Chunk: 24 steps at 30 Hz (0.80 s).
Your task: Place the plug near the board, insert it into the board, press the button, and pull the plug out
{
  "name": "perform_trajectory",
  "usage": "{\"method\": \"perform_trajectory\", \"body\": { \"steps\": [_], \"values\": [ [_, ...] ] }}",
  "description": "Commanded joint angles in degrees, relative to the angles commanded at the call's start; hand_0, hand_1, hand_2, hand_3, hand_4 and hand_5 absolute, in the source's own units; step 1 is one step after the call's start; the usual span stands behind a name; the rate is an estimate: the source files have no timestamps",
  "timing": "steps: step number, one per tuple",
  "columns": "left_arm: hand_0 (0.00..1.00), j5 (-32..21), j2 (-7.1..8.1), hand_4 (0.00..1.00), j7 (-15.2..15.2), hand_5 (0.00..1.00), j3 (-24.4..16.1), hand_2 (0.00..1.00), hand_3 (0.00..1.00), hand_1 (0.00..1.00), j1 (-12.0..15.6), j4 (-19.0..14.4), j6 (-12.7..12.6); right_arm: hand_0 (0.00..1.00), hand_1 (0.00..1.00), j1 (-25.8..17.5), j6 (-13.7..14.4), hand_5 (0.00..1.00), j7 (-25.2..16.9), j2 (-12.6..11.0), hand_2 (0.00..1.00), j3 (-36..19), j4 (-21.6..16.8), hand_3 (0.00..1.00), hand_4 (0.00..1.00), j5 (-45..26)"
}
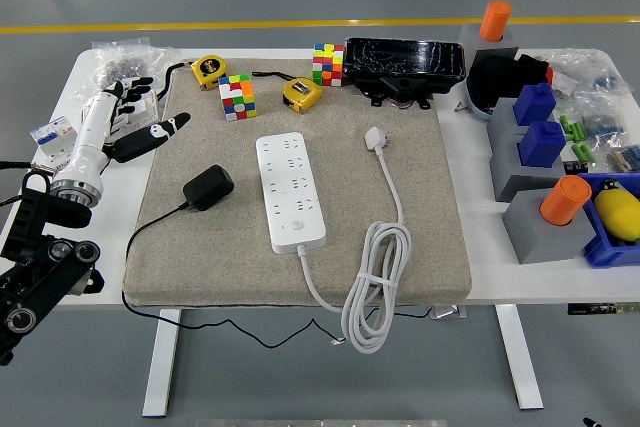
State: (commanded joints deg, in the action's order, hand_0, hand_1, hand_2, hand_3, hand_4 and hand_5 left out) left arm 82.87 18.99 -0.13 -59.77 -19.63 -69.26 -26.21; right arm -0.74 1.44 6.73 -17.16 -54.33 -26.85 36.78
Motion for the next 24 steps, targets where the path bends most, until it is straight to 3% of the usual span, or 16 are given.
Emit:
{"method": "perform_trajectory", "body": {
  "steps": [16, 24],
  "values": [
    [0.753, 0.2, -1.38, 0.993, -0.9, 0.522, 0.9, 0.817, 0.804, 0.813, 2.0, 0.1, 1.2, 0.681, 0.687, -2.5, 0.0, 0.532, -0.1, 0.9, 0.695, -1.7, 1.1, 0.598, 0.935, -0.2],
    [0.753, 0.9, -1.27, 0.990, -1.3, 0.523, -0.1, 0.818, 0.801, 0.814, 1.9, -0.3, 1.6, 0.680, 0.687, -1.9, 0.0, 0.532, -0.1, 1.3, 0.696, -1.0, 1.2, 0.598, 0.935, -0.4]
  ]
}}
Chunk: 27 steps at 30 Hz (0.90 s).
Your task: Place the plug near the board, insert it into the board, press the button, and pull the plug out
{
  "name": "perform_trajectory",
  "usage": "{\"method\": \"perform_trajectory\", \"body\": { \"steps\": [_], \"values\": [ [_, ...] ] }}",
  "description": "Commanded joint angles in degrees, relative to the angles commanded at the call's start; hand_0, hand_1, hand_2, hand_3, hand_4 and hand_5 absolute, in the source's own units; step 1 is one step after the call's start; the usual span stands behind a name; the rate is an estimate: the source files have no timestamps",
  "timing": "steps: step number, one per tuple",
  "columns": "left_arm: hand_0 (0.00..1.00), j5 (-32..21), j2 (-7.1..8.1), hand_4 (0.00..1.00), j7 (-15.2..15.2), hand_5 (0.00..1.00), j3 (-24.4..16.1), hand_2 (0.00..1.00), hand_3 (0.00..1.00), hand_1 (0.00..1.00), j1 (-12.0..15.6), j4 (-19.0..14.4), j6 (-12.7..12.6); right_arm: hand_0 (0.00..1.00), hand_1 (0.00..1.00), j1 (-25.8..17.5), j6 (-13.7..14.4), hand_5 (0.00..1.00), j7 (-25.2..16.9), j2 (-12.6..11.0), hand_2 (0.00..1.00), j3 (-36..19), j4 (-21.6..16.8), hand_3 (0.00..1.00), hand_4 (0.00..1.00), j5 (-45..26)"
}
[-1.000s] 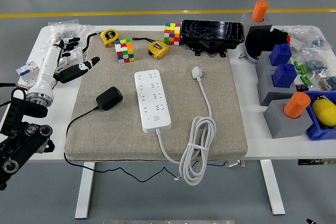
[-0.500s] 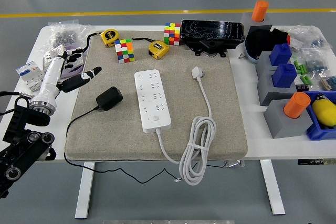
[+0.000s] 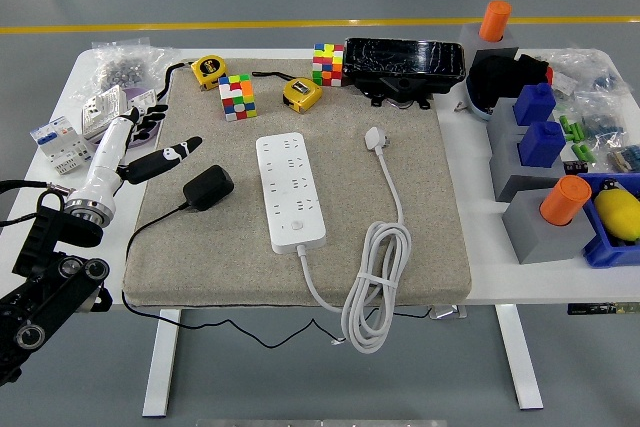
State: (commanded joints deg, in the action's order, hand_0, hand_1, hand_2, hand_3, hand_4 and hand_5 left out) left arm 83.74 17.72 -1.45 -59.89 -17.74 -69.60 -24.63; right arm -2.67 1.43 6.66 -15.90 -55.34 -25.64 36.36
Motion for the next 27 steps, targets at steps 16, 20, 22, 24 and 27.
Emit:
{"method": "perform_trajectory", "body": {
  "steps": [16, 20, 22, 24, 27],
  "values": [
    [0.753, 0.6, 0.76, 0.985, -0.2, 0.526, -1.4, 0.818, 0.800, 0.815, -0.4, -0.9, 0.0, 0.680, 0.688, 1.6, 0.0, 0.533, 0.2, -0.6, 0.696, 1.4, 0.3, 0.598, 0.935, -0.6],
    [0.753, 0.6, 0.75, 0.985, -0.3, 0.526, -1.3, 0.818, 0.800, 0.815, -0.4, -0.9, 0.1, 0.680, 0.688, 1.4, 0.0, 0.533, 0.1, -0.4, 0.696, 1.4, 0.3, 0.598, 0.935, -0.6],
    [0.753, 0.6, 0.74, 0.981, -0.3, 0.524, -1.4, 0.818, 0.799, 0.815, -0.3, -1.0, 0.2, 0.680, 0.688, 1.4, 0.0, 0.532, 0.1, -0.4, 0.696, 1.4, 0.3, 0.598, 0.935, -0.6],
    [0.753, 0.7, 0.72, 0.981, -0.3, 0.524, -1.3, 0.818, 0.799, 0.815, -0.3, -1.1, 0.2, 0.680, 0.688, 1.4, 0.0, 0.532, 0.1, -0.4, 0.696, 1.4, 0.2, 0.598, 0.935, -0.5],
    [0.753, 0.8, 0.67, 0.981, -0.4, 0.524, -1.4, 0.818, 0.799, 0.815, -0.4, -1.1, 0.2, 0.680, 0.688, 1.5, 0.0, 0.532, 0.1, -0.5, 0.696, 1.4, 0.3, 0.598, 0.935, -0.5]
  ]
}}
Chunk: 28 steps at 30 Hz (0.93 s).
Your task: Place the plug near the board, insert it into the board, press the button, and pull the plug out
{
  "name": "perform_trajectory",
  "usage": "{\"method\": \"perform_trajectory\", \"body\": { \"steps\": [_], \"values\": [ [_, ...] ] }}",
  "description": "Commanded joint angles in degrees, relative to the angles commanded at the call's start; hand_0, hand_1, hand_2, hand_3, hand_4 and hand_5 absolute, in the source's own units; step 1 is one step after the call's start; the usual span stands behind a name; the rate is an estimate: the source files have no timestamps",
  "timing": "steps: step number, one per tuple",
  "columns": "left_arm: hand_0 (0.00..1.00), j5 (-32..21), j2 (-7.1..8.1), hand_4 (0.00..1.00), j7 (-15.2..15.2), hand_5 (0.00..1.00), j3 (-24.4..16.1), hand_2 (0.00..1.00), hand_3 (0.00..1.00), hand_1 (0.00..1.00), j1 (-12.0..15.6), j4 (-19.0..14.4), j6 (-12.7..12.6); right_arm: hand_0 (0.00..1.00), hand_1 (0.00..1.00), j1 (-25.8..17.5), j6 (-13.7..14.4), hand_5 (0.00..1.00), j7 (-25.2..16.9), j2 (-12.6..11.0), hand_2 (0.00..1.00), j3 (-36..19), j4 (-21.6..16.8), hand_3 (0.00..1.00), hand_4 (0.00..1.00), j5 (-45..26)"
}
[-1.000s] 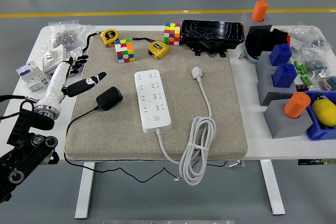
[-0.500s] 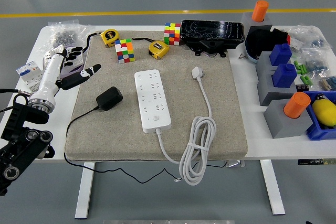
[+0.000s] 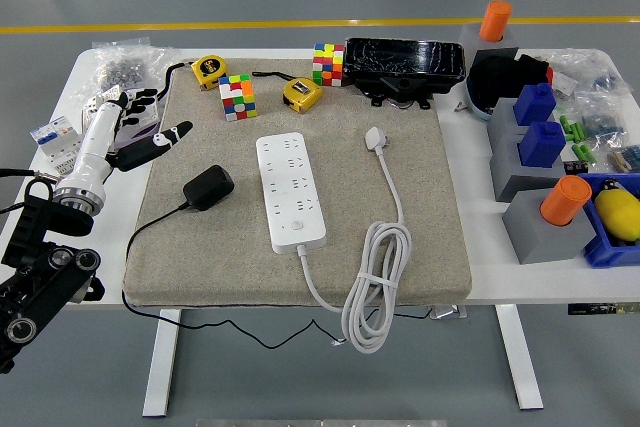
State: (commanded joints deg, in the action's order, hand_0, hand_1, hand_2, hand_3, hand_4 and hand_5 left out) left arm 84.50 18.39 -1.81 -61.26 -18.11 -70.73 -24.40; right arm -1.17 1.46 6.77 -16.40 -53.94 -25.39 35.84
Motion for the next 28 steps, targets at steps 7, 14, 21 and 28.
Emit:
{"method": "perform_trajectory", "body": {
  "steps": [7, 14, 21, 28],
  "values": [
    [0.753, 0.1, -0.03, 0.972, -0.1, 0.524, 0.0, 0.818, 0.798, 0.816, -0.2, -0.1, 0.0, 0.680, 0.688, 0.1, 0.0, 0.532, 0.0, -0.1, 0.696, -0.1, 0.1, 0.598, 0.936, 0.0],
    [0.754, 0.1, 0.05, 0.969, -0.1, 0.524, -0.1, 0.818, 0.798, 0.816, -0.2, -0.2, 0.0, 0.680, 0.687, 0.1, -0.1, 0.532, 0.0, -0.1, 0.696, 0.0, 0.0, 0.598, 0.936, 0.0],
    [0.754, 0.3, 0.04, 0.968, -0.1, 0.524, -0.1, 0.818, 0.797, 0.816, -0.1, -0.3, 0.0, 0.681, 0.688, 0.0, -0.1, 0.532, 0.0, -0.1, 0.696, 0.1, 0.0, 0.598, 0.936, 0.0],
    [0.754, 0.3, 0.08, 0.968, -0.1, 0.527, -0.2, 0.818, 0.798, 0.816, -0.2, -0.4, 0.0, 0.681, 0.688, 0.1, -0.1, 0.532, 0.1, -0.1, 0.696, 0.0, 0.0, 0.598, 0.936, 0.0]
  ]
}}
